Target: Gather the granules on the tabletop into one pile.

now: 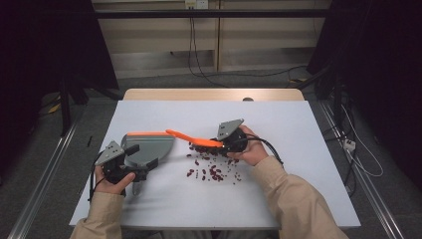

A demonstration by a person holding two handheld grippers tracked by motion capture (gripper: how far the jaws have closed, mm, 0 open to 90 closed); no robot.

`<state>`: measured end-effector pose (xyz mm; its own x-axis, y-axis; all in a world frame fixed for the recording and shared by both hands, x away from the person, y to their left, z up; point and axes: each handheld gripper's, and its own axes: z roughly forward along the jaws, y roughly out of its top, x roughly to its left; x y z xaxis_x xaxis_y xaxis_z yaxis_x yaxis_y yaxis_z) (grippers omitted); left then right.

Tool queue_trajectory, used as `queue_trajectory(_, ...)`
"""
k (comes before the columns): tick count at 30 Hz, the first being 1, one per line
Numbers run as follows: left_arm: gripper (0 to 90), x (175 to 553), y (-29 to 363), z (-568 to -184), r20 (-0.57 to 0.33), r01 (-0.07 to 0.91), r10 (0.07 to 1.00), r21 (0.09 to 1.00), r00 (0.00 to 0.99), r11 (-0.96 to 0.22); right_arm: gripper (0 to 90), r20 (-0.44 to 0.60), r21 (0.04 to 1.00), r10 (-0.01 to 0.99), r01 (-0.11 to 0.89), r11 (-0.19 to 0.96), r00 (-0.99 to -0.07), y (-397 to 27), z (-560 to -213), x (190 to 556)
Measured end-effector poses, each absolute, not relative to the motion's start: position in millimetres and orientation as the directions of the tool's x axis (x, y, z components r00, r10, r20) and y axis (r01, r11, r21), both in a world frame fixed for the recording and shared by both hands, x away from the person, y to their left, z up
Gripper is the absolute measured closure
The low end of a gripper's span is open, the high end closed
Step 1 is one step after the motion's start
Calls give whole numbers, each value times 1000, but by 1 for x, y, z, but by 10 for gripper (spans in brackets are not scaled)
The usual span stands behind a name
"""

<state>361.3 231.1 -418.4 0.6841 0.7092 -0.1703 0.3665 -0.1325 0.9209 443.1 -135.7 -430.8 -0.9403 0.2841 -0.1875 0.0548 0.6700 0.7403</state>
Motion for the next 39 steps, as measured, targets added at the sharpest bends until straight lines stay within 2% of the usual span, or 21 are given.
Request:
queue_trajectory(14,55,362,230,-419,-176,368,705,921,687,-129,712,-192,806,383,78,587,-903,-141,-417,464)
queue_trajectory(22,55,362,232,-419,-178,371,706,920,686,-128,712,-184,818,420,98,567,-889,-131,-423,484)
queue_trajectory(29,55,362,231,-419,-179,372,707,920,685,-127,712,-203,783,402,98,615,-893,-120,-433,490)
queue_trajectory(39,55,362,231,-419,-174,372,705,918,688,-137,709,-199,764,341,72,641,-919,-113,-435,479)
